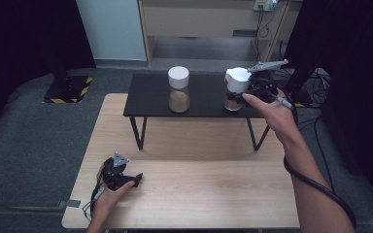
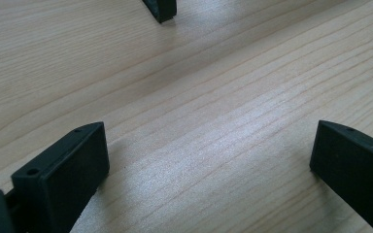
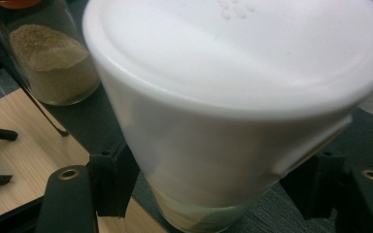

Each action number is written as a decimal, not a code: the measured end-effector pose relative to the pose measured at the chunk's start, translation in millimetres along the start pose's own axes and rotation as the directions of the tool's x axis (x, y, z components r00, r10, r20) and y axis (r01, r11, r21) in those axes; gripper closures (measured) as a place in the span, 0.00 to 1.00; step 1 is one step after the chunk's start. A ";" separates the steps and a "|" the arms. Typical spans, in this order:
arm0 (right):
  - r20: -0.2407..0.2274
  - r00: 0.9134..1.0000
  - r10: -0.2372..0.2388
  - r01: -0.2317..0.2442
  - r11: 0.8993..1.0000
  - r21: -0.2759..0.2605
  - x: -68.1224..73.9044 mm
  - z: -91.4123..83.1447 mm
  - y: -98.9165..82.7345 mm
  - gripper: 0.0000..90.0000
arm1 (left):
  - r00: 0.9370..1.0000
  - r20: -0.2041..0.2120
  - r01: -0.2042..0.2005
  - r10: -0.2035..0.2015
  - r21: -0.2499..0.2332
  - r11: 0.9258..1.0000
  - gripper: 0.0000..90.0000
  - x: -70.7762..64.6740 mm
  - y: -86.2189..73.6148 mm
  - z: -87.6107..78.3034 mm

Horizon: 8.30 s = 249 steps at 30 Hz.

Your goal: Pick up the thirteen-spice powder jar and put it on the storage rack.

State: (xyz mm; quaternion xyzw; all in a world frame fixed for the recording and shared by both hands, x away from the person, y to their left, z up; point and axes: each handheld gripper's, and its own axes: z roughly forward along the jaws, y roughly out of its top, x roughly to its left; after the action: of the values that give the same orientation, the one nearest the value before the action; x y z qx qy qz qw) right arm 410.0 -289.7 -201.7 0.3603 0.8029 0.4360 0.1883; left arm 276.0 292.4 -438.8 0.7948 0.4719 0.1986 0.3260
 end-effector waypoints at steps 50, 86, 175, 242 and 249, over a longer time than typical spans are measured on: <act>0.014 0.999 -0.030 0.030 0.999 0.013 3.6 4.6 -4.4 0.13 | 1.000 -0.003 0.000 0.000 0.000 1.000 0.00 -0.7 -0.1 -0.1; 0.005 1.000 -0.015 0.015 1.000 -0.009 3.7 -27.9 -19.1 0.08 | 1.000 -0.002 0.002 -0.002 0.001 1.000 0.00 -1.9 0.3 0.0; -0.162 0.982 -0.095 0.126 0.973 0.194 54.0 7.0 -89.4 0.09 | 1.000 -0.007 0.002 -0.002 0.003 1.000 0.00 -3.7 0.8 0.1; -0.019 0.998 0.064 -0.060 0.982 0.179 50.1 11.3 -244.4 0.06 | 1.000 -0.004 0.000 0.000 0.002 1.000 0.00 -8.2 1.7 1.2; 0.006 0.996 0.084 -0.084 0.983 0.163 48.1 10.0 -257.4 0.05 | 1.000 -0.003 0.001 -0.001 0.002 1.000 0.00 -8.2 1.7 1.2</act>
State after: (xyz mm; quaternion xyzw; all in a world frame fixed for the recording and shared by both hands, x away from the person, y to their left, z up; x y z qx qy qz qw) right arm 277.3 -341.0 -421.8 0.4079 0.8199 0.3767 0.1392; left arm 273.9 284.2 -438.5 0.7946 0.4729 0.1993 0.3243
